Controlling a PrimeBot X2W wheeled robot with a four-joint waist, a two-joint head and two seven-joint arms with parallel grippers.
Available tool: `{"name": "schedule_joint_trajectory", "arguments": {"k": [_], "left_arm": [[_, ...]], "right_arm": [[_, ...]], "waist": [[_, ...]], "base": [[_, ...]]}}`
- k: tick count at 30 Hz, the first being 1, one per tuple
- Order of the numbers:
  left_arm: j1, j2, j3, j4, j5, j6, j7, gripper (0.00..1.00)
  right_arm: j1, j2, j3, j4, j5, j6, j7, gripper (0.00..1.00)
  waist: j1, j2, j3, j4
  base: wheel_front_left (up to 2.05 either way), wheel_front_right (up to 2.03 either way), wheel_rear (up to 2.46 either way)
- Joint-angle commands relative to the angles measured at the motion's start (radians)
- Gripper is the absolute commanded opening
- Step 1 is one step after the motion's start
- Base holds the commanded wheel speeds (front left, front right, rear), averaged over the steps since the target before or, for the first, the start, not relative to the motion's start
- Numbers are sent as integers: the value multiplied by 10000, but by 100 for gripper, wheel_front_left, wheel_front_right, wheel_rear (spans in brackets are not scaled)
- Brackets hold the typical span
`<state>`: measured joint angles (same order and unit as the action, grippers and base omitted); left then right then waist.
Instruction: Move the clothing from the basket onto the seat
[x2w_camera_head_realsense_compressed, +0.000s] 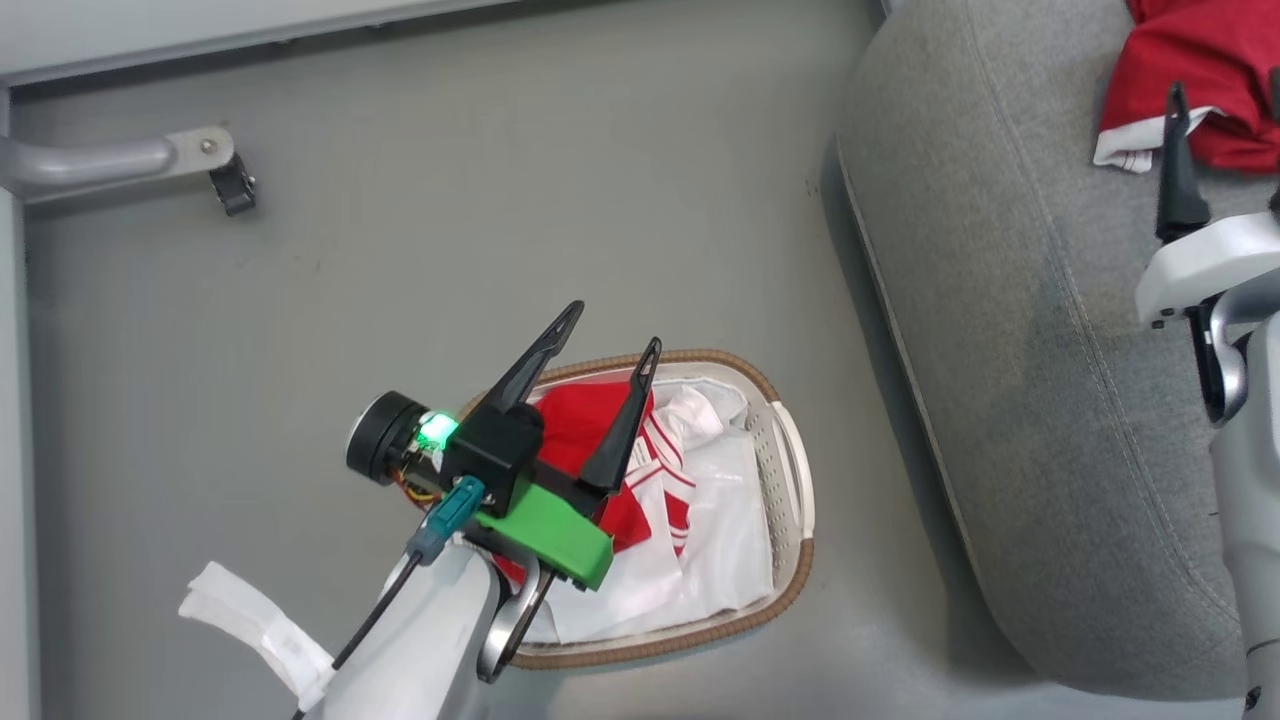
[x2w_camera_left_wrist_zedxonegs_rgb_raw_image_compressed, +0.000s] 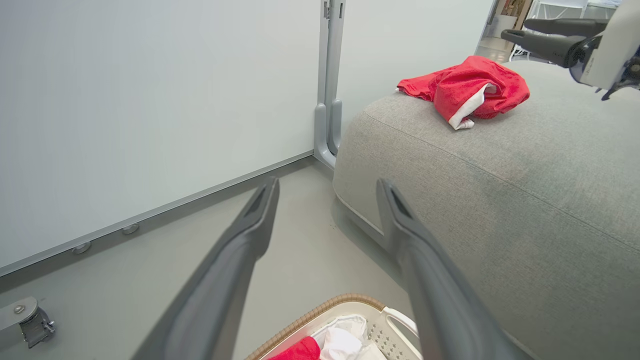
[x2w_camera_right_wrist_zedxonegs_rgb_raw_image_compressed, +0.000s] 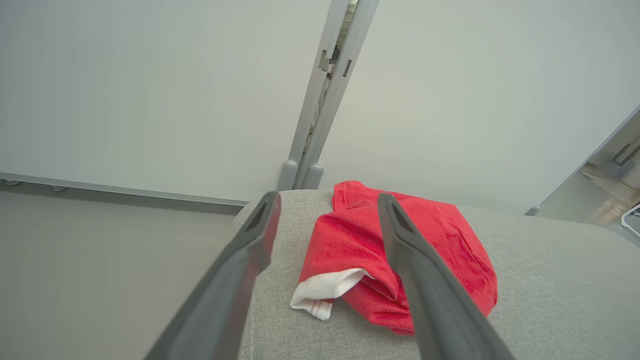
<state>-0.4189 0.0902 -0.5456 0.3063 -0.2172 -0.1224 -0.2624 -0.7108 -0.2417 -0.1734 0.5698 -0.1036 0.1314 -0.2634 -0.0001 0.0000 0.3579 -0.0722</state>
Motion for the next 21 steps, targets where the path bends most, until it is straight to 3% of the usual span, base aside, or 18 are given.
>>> {"name": "schedule_joint_trajectory", "arguments": {"k": [1,9,16,21], "left_arm": [[348,-24,174,-17,-4,38,-37,100],[1589,-116,1309,-34,145,129,-37,100],[2623,-169,2561,-325,158,273,-37,100],[3320,-234,3427,-537,115,364,-37,100]], "right_arm": [[237,37,163,63,126,-14,-21,100],[1339,757,1322,93,776,-14,-21,100],[2804,1685,1622,-828,1173,-14,-23,100],[3834,1873,1652,-1337,1541,-14,-21,100]], "waist": [[1,0,-1220,695],[1,0,-2288,1363],[1,0,-2641,1514],[1,0,-2839,1459]], "base": [[0,0,0],[0,0,0],[0,0,0],[0,0,0]]}}
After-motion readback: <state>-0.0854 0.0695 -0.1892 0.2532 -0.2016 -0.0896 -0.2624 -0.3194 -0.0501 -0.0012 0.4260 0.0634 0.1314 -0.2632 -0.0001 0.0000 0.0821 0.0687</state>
